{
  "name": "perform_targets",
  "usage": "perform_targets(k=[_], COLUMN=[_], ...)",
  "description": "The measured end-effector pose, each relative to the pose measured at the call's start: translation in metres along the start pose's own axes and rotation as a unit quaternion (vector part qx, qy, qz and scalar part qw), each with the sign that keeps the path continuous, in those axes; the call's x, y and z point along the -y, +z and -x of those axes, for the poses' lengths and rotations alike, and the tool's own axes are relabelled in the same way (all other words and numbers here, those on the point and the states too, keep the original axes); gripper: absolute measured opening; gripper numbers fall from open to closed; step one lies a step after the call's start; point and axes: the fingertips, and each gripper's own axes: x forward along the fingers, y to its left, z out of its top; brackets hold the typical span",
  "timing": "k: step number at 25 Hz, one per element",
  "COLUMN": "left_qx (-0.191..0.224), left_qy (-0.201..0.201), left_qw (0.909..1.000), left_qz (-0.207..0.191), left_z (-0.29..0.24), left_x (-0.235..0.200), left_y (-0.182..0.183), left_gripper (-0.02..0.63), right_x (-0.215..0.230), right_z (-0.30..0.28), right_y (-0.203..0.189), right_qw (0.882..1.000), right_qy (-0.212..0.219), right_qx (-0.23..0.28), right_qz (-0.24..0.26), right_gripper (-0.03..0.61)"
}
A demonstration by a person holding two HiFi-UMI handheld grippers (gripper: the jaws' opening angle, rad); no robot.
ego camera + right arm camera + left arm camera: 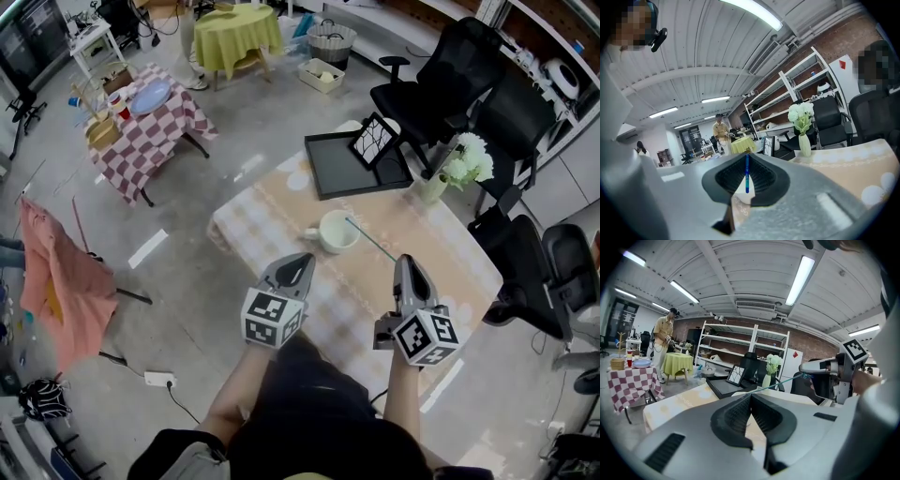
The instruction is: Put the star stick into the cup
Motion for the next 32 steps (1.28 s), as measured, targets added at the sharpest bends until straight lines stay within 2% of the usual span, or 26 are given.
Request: perform_targets(k=[23, 32], left_qx=[-0.048, -0.052], left_qy=[0.005, 0.011], left_qw=[0.9987, 0.9984], left_qz=[0.015, 0.020], left_z=[-0.036, -0.040], left_x=[-0.027, -0.040], left_y=[-0.034, -0.041], left_gripper=[0.011, 0.011], right_x=[0.022, 0.020], right_z=[-0.040, -0.049], right_y=[-0.040, -0.047], right_qw=[0.999, 0.999], right_qy=[-0.011, -0.008], right_qx=[-0.045, -0.046], right_qz=[-0.022, -0.025], right_gripper=[0.017, 0.017])
